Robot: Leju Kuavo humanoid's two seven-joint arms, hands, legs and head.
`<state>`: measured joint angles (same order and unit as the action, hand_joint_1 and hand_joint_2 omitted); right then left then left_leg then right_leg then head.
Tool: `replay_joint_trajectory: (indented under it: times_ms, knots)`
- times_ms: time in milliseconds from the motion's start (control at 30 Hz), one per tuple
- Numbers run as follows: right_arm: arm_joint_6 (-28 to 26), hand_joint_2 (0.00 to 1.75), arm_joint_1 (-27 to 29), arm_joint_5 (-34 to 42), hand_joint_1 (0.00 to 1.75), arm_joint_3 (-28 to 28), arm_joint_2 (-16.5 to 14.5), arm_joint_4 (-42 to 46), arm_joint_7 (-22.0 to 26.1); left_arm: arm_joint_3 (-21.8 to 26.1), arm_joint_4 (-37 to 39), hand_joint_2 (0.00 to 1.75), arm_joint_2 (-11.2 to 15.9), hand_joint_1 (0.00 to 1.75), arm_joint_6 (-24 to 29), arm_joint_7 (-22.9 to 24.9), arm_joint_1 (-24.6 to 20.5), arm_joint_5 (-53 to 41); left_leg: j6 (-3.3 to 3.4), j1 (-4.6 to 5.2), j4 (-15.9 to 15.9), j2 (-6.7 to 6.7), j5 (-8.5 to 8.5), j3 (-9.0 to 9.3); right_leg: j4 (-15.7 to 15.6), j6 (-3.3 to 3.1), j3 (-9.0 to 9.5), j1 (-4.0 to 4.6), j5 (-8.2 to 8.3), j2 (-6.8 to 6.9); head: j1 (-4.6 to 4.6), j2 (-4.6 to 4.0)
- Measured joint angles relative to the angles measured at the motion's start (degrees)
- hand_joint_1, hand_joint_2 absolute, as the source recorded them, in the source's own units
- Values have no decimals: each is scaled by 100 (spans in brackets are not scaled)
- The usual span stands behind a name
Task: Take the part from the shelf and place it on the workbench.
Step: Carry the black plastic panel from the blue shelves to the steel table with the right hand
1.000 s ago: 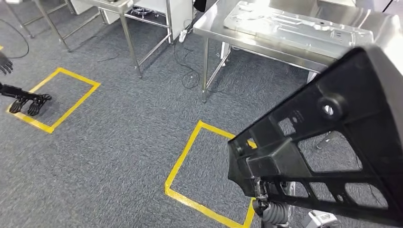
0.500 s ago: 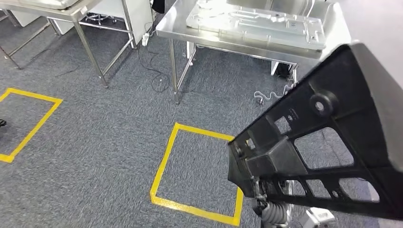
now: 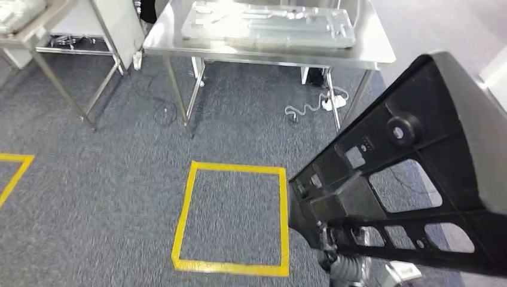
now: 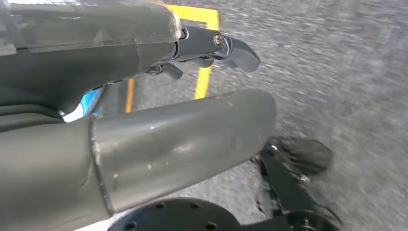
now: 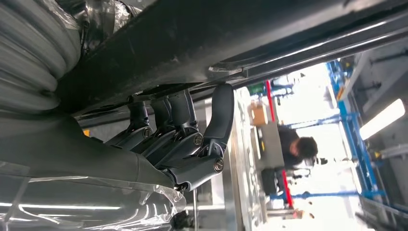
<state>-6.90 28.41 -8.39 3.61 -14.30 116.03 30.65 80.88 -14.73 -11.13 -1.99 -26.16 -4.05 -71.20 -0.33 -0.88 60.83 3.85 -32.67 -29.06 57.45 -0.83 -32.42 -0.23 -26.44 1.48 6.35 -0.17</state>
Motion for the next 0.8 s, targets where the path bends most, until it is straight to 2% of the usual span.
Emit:
replay_joint_trajectory:
  times_ms: [33, 67, 100, 133, 167, 200, 233, 267, 300, 333, 433, 500, 533, 633, 667, 700, 733, 800]
  knots:
    - [-7, 175, -9, 0, 175, 7, -1, -1, -3, -2, 0, 0, 5, 0, 0, 0, 3, -1, -7, -12, 325, -169, -179, -152, -18, -22, 8, -16, 10, -54, -1, 0]
    - [-11, 175, -24, 0, 175, 13, -1, -1, -7, -2, 0, 0, 8, 0, -1, -1, 10, -1, -10, -14, 723, -273, -370, -356, -22, -42, 8, -18, 10, -112, -1, 0]
    - [-14, 175, -34, -1, 175, 18, -2, -2, -15, -2, 0, 0, 11, 0, -2, -1, 21, -1, -16, -16, 1089, -317, -502, -555, -16, -56, 8, -17, 6, -170, -1, 0]
    - [-21, 175, -38, -9, 175, 19, -2, -2, -26, -3, 0, 0, 13, 0, -6, 0, 31, -1, -23, -17, 1311, -335, -528, -696, -7, -62, 13, -15, -5, -228, -1, 0]
    - [-31, 175, -40, -25, 175, 21, -2, -3, -37, -3, 0, 0, 15, 0, -14, 0, 40, -1, -29, -21, 1331, -339, -432, -750, 7, -59, 21, -16, -22, -282, -1, 0]
    - [-43, 175, -41, -52, 175, 25, -2, -3, -45, -3, 0, 0, 20, 0, -25, -1, 45, 0, -31, -25, 1123, -340, -229, -698, 29, -48, 32, -20, -53, -333, -1, 0]
    - [-59, 175, -41, -84, 175, 31, -2, -4, -50, -3, 0, 0, 28, 0, -36, -1, 45, 1, -29, -32, 744, -345, 22, -561, 64, -25, 44, -26, -95, -371, -1, 0]
    - [-72, 175, -42, -113, 175, 38, -2, -4, -49, -3, 0, 0, 37, 0, -48, -2, 43, 1, -19, -31, 385, -363, 189, -421, 108, 9, 48, -26, -145, -397, -2, 0]
    - [-84, 175, -43, -140, 175, 48, -2, -4, -47, -4, 0, 0, 43, 0, -57, -3, 36, 1, 5, -27, 101, -378, 284, -309, 154, 48, 47, -18, -202, -416, 1, 0]
    - [-94, 175, -44, -162, 175, 56, -2, -4, -45, -4, 0, 0, 46, 0, -65, -4, 31, 0, 36, -18, -57, -393, 302, -248, 186, 83, 46, -10, -250, -422, 1, 0]
    - [-127, 175, -47, -222, 175, 92, 3, -5, -40, -7, 0, 0, 45, 0, -81, -4, 34, -1, 159, -6, -126, -392, 253, -196, 273, 167, 73, -7, -265, -409, 2, 0]
    - [-157, 175, -53, -239, 175, 126, 7, -6, -40, -8, 0, 0, 48, 0, -85, -3, 46, -2, 215, -23, -145, -376, 240, -105, 485, 217, -7, -14, -344, -311, 2, 0]
    - [-172, 175, -61, -246, 175, 142, 10, -6, -40, -8, -1, 0, 50, 0, -85, -3, 49, -3, 231, -28, -155, -367, 228, -63, 747, 244, -155, -20, -448, -250, 2, 0]
    - [-204, 175, -77, -273, 175, 167, 18, -9, -40, -8, -1, 0, 60, 0, -86, -2, 58, -3, 245, -28, -168, -351, 140, 28, 1733, 291, -856, -32, -823, -176, 4, 0]
    - [-209, 175, -76, -278, 175, 172, 22, -11, -40, -8, -1, 0, 62, 0, -89, -2, 64, -3, 240, -28, -169, -349, 92, 77, 1828, 287, -996, -35, -859, -174, 4, 0]
    - [-213, 175, -75, -282, 175, 177, 27, -13, -40, -7, -1, 0, 63, 0, -90, -2, 71, -3, 234, -27, -172, -345, 37, 144, 1724, 270, -1037, -33, -802, -174, 4, 0]
    - [-215, 175, -75, -286, 175, 182, 31, -15, -40, -7, 0, 0, 63, 0, -93, -2, 77, -3, 228, -26, -177, -340, -26, 220, 1442, 237, -988, -24, -637, -170, 4, 0]
    - [-219, 175, -74, -291, 175, 189, 38, -20, -41, -7, 0, 0, 55, 0, -98, -1, 90, -3, 201, -24, -198, -328, -155, 367, 765, 136, -817, 29, -81, -131, 4, 0]
